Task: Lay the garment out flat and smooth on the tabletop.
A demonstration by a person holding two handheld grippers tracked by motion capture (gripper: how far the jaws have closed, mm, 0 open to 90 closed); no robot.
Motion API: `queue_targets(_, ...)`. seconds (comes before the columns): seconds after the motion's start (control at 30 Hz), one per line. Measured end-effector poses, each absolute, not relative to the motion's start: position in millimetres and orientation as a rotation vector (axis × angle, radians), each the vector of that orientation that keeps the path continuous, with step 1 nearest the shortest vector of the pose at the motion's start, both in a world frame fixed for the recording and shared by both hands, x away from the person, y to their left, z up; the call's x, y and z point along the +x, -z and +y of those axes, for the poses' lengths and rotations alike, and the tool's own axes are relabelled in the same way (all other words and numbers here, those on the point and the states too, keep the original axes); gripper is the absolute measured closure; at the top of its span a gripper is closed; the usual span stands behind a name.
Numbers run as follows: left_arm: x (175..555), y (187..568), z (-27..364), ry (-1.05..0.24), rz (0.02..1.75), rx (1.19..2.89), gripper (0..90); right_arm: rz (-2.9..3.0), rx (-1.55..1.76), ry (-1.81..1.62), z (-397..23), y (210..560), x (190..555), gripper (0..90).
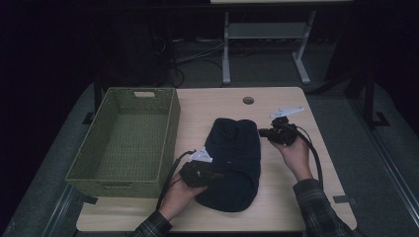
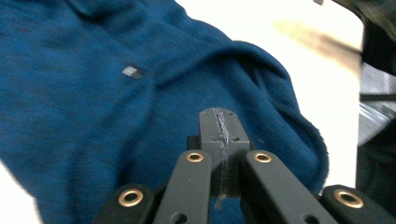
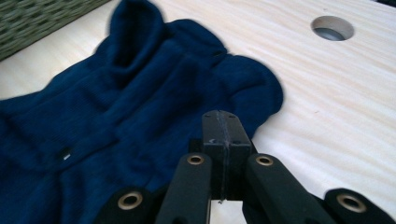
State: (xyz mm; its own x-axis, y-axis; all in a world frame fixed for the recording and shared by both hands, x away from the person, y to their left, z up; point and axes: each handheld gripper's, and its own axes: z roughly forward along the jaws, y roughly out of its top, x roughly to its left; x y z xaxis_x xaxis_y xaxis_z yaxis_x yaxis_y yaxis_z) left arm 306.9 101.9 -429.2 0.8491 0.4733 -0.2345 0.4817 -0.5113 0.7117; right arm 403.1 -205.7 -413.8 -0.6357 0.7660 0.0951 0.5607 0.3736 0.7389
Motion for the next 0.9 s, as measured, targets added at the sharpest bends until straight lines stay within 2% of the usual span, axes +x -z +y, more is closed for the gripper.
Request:
queue_targets(0.53, 347, 436, 105, -0.189, 0.889, 2.201, 90.0, 2.437, 1.085, -1.105, -194, 441, 335, 89.9)
queue_targets(0.9, 359, 451, 109, -0.209, 0.961, 2.25, 90.0, 2.514, 1.082, -1.113, -187, 459, 312, 89.9)
